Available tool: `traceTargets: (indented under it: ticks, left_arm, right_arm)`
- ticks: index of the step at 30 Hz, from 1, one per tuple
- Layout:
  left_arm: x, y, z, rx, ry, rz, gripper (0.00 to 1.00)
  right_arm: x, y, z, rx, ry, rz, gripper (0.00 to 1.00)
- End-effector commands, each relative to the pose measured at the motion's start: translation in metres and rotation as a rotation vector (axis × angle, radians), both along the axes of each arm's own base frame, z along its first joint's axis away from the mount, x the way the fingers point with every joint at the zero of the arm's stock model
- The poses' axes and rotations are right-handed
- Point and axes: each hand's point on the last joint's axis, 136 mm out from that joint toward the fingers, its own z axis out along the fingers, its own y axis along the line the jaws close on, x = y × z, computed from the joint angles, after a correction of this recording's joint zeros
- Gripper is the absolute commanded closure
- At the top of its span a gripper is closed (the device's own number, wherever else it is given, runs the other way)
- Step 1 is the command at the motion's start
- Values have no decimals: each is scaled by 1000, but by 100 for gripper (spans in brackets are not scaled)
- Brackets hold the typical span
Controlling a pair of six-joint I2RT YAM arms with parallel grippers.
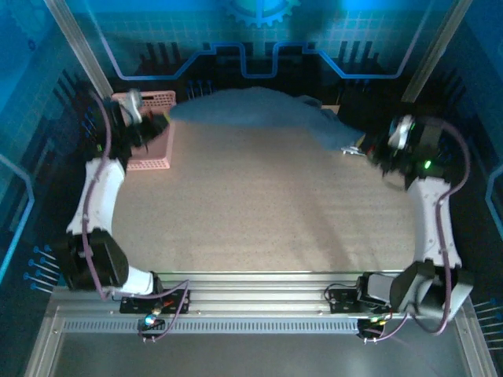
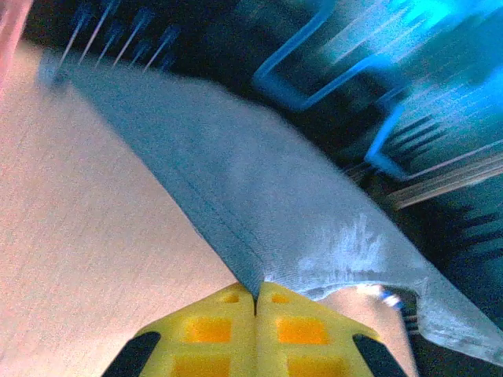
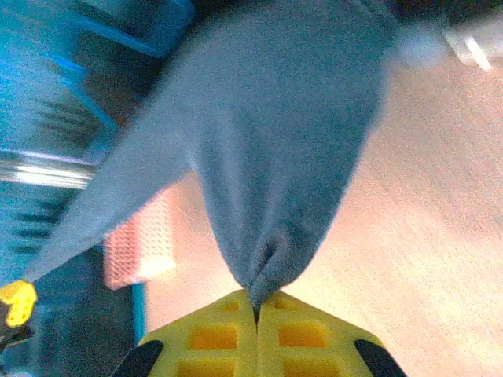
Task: Fold and stack the t-shirts
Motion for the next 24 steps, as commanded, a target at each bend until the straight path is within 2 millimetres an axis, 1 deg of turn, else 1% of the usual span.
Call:
traceTargets:
  ticks: [1, 2, 3, 5, 6, 7, 8, 9, 10, 11, 12, 13, 15, 16, 18, 19, 21, 22, 24]
  left_arm:
    - [-50, 12, -67, 98, 129, 80, 100]
    - [-67, 15, -88, 92, 193, 119, 100]
    - [-80, 17, -104, 82, 241, 149, 100]
    - [-108, 18, -134, 52, 339, 212, 98]
    - [-120, 19, -150, 47, 400, 239, 91]
    - [-133, 20, -166, 47, 450, 264, 73]
    - [-144, 20, -180, 48, 497, 284, 65]
    - [-156, 23, -191, 60, 561, 320, 57]
    - [-169, 30, -201, 89, 620, 363, 37]
    - [-177, 35, -205, 114, 646, 389, 25]
    - [-182, 40, -204, 137, 660, 417, 21]
    - [-187, 48, -199, 173, 669, 456, 15]
    - [-184, 56, -180, 204, 638, 486, 1]
    - [-180, 60, -168, 214, 617, 504, 1]
    - [-177, 69, -148, 231, 607, 559, 1]
    - [-173, 70, -138, 226, 597, 565, 1]
    - [-163, 67, -122, 187, 565, 562, 1]
    - [-160, 65, -118, 166, 559, 557, 1]
    - [-148, 56, -116, 117, 539, 521, 1]
  right_arm:
    - [-68, -4, -69, -51, 196, -65, 100]
    - [-84, -5, -85, -40, 247, -95, 100]
    - [-101, -6, -99, -41, 293, -124, 100]
    - [-137, -14, -127, -84, 414, -208, 100]
    - [-148, -15, -136, -82, 451, -231, 99]
    - [-158, -15, -146, -73, 486, -247, 91]
    - [-167, -14, -155, -65, 522, -261, 69]
    - [-172, -11, -160, -45, 541, -259, 45]
    - [-175, -5, -161, -17, 547, -244, 29]
    - [-179, -2, -161, -7, 558, -236, 22]
    - [-183, -3, -160, -13, 572, -244, 18]
    - [-184, -4, -155, -28, 566, -250, 14]
    - [-183, -11, -138, -68, 531, -267, 9]
    - [-182, -16, -128, -95, 516, -284, 6]
    - [-173, -20, -106, -118, 466, -286, 4]
    - [-170, -22, -95, -129, 461, -283, 3]
    - [-162, -26, -81, -154, 459, -256, 3]
    - [-157, -28, -75, -167, 453, -240, 1]
    - [-148, -33, -71, -201, 460, -208, 1]
